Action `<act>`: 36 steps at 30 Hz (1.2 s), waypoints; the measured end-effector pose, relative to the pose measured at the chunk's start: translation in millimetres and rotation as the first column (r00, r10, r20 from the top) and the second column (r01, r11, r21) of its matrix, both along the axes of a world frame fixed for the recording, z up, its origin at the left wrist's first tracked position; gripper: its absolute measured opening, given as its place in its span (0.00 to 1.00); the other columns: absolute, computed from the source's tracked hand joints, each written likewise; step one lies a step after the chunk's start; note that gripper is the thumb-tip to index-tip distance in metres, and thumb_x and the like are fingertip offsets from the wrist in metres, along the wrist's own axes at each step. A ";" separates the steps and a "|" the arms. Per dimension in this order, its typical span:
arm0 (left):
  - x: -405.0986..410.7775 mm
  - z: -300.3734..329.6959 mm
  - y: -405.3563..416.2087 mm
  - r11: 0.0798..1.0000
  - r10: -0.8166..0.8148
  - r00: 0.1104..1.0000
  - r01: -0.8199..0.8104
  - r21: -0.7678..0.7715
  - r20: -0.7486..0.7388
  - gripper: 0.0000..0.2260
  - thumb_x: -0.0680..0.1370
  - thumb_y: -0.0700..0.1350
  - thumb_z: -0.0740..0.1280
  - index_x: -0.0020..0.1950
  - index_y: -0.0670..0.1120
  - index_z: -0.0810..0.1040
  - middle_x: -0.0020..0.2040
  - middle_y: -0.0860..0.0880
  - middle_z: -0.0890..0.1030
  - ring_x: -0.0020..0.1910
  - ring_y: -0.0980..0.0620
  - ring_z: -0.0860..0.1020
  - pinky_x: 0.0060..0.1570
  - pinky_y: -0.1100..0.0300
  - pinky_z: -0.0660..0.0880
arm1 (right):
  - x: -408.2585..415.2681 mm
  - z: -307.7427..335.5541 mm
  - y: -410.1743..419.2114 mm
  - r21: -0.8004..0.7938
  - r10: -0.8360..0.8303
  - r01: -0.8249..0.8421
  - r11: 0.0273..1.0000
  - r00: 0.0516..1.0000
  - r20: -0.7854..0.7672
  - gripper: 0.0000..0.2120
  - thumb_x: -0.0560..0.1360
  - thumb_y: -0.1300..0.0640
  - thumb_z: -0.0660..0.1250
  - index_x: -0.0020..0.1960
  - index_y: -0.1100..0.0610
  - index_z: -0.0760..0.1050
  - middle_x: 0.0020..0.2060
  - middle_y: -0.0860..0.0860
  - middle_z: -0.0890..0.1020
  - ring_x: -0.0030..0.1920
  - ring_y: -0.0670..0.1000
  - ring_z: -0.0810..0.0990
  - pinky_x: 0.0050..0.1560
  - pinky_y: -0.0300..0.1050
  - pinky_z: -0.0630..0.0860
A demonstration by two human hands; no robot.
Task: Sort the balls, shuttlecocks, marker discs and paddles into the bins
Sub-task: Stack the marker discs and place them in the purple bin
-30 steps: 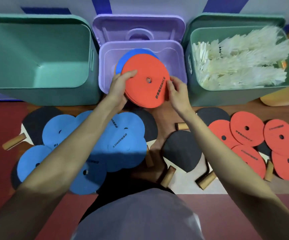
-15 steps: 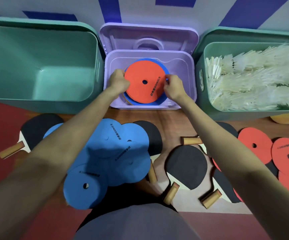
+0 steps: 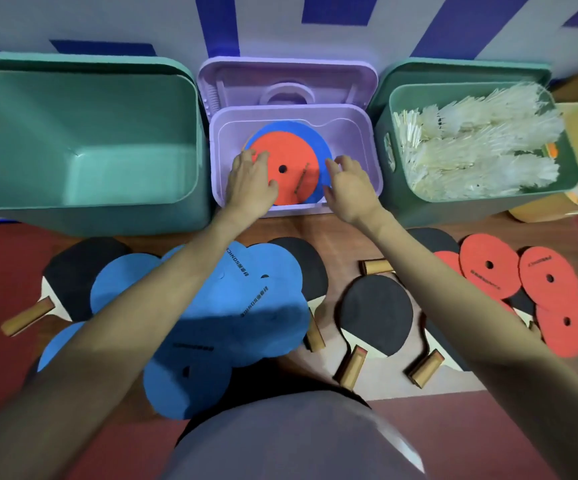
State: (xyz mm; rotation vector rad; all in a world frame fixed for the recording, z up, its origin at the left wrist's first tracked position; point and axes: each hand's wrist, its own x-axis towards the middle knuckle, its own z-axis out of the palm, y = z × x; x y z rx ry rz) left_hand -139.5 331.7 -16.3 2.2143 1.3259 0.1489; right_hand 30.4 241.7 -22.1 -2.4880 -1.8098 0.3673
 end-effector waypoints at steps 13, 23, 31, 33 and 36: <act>-29.7 7.1 -132.1 0.945 -0.307 0.924 0.268 0.188 0.226 0.18 0.74 0.37 0.65 0.64 0.39 0.73 0.59 0.40 0.74 0.60 0.40 0.71 0.61 0.49 0.70 | -35.6 -1.4 -191.5 0.051 -0.228 0.242 0.969 0.954 -0.194 0.25 0.74 0.62 0.66 0.69 0.68 0.67 0.61 0.66 0.71 0.62 0.66 0.70 0.64 0.54 0.66; 32.1 -17.4 -227.7 0.890 -0.454 0.888 0.456 -0.007 0.070 0.18 0.77 0.40 0.65 0.67 0.42 0.71 0.63 0.42 0.73 0.64 0.42 0.70 0.65 0.52 0.66 | 33.4 -39.2 -346.2 -0.132 -0.534 0.518 0.845 0.829 -0.167 0.18 0.73 0.64 0.65 0.62 0.68 0.71 0.54 0.67 0.73 0.55 0.68 0.71 0.56 0.57 0.69; 128.3 -33.9 -284.3 0.897 -0.437 0.900 0.436 -0.081 0.002 0.18 0.78 0.41 0.64 0.68 0.42 0.70 0.66 0.42 0.71 0.67 0.42 0.68 0.63 0.51 0.66 | 123.4 -47.1 -386.9 -0.179 -0.499 0.475 0.861 0.858 -0.124 0.26 0.74 0.62 0.65 0.70 0.65 0.65 0.62 0.65 0.70 0.62 0.66 0.69 0.62 0.53 0.63; 150.7 -40.3 -292.1 0.906 -0.406 0.914 0.400 -0.137 -0.019 0.18 0.77 0.41 0.65 0.67 0.42 0.70 0.63 0.41 0.73 0.64 0.41 0.71 0.60 0.50 0.69 | 140.1 -47.0 -389.9 -0.196 -0.497 0.477 0.857 0.865 -0.070 0.23 0.75 0.60 0.63 0.68 0.63 0.66 0.61 0.62 0.71 0.62 0.63 0.70 0.61 0.50 0.56; 180.2 -47.9 -303.4 0.928 -0.303 0.951 0.281 -0.245 -0.059 0.17 0.76 0.41 0.66 0.63 0.41 0.71 0.60 0.40 0.74 0.60 0.39 0.74 0.54 0.48 0.74 | 160.4 -52.0 -395.5 -0.239 -0.506 0.486 0.841 0.862 -0.026 0.23 0.75 0.55 0.65 0.66 0.61 0.66 0.61 0.62 0.72 0.61 0.63 0.71 0.64 0.53 0.61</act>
